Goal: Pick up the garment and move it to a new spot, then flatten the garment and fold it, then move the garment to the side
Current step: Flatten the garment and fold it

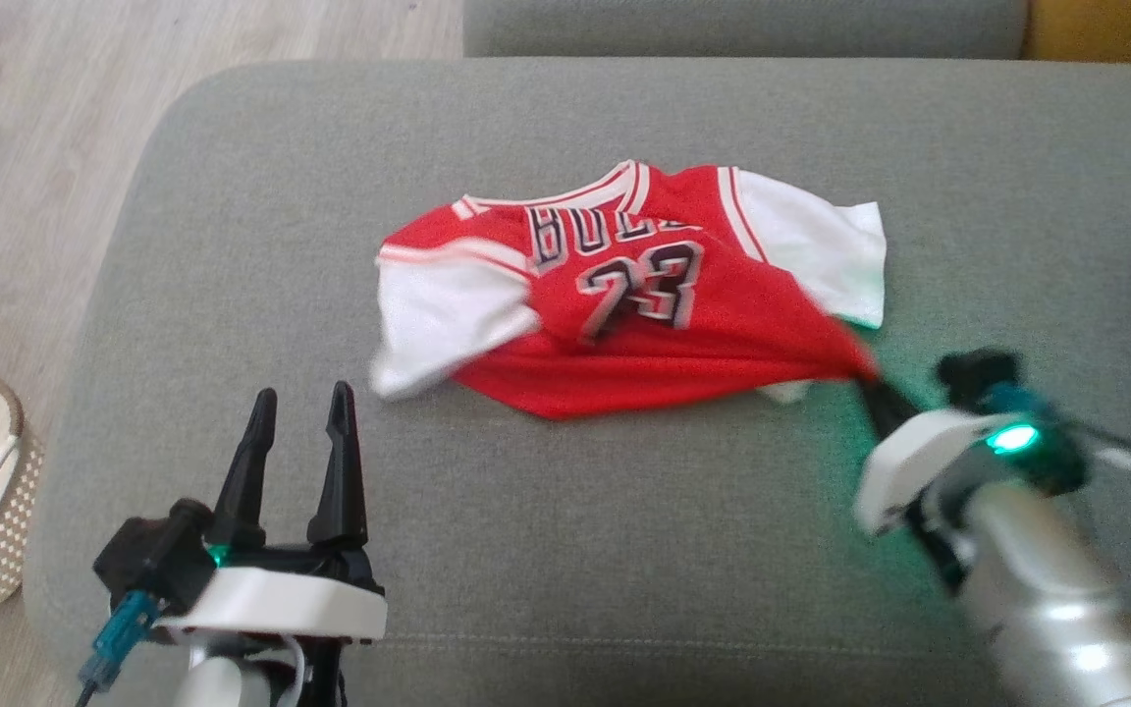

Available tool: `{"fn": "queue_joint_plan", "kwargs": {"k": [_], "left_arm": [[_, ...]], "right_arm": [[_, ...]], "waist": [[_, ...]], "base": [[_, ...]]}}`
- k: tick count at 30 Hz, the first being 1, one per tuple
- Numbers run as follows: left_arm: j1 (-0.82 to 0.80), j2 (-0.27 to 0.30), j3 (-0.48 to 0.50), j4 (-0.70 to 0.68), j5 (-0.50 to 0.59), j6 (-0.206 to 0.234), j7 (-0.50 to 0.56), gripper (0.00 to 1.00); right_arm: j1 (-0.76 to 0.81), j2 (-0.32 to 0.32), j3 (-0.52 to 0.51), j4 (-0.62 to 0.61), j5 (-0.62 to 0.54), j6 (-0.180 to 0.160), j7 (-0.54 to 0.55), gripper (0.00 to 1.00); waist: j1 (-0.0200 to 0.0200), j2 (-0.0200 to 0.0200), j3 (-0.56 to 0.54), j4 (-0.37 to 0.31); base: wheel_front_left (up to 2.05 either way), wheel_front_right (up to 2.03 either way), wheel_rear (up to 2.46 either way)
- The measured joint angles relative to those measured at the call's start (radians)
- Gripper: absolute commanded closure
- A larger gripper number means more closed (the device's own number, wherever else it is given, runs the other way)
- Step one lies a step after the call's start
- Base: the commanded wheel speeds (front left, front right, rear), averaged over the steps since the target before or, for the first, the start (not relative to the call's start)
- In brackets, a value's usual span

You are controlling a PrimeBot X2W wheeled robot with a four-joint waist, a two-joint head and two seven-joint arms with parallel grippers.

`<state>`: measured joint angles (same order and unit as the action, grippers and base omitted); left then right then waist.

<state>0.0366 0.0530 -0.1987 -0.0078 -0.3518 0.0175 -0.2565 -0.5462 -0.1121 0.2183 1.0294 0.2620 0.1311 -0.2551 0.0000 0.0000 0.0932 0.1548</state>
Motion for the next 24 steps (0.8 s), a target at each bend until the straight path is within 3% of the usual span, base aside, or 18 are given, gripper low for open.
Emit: {"fn": "queue_joint_plan", "kwargs": {"k": [7, 11, 15, 17, 20, 24], "left_arm": [[0.003, -0.001, -0.02, -0.011, 0.02, 0.0, 0.0, 0.0], [0.003, -0.001, -0.052, -0.013, 0.035, -0.001, 0.0, 0.0], [0.002, -0.001, -0.08, -0.011, 0.042, -0.01, 0.0, 0.0], [-0.001, -0.001, -0.098, 0.0, 0.04, -0.016, 0.0, 0.0], [-0.019, -0.001, -0.126, 0.027, 0.007, -0.017, 0.0, 0.0], [-0.072, -0.001, -0.142, 0.097, -0.014, -0.004, 0.0, 0.0]], "right_arm": [[-0.083, -0.092, -0.239, -0.091, -0.228, 0.0, 0.062, 1.0], [-0.152, -0.096, -0.365, -0.191, -0.403, 0.0, 0.114, 1.0], [-0.212, -0.061, -0.468, -0.224, -0.59, 0.0, 0.168, 1.0], [-0.226, -0.036, -0.515, -0.218, -0.678, 0.0, 0.183, 0.0], [-0.227, 0.012, -0.581, -0.222, -0.76, 0.0, 0.165, 0.0], [-0.225, 0.046, -0.587, -0.234, -0.791, 0.0, 0.122, 0.0]], "waist": [[0.0, 0.0, -0.032, -0.004], [0.0, 0.0, -0.041, 0.026], [0.0, 0.0, -0.038, 0.06], [0.0, 0.0, -0.031, 0.072], [0.0, 0.0, -0.013, 0.082], [0.0, 0.0, 0.006, 0.072]], "base": [[0.0, 0.0, 0.0], [0.0, 0.0, 0.0], [0.0, 0.0, 0.0], [0.0, 0.0, 0.0], [0.0, 0.0, 0.0], [0.0, 0.0, 0.0]]}}
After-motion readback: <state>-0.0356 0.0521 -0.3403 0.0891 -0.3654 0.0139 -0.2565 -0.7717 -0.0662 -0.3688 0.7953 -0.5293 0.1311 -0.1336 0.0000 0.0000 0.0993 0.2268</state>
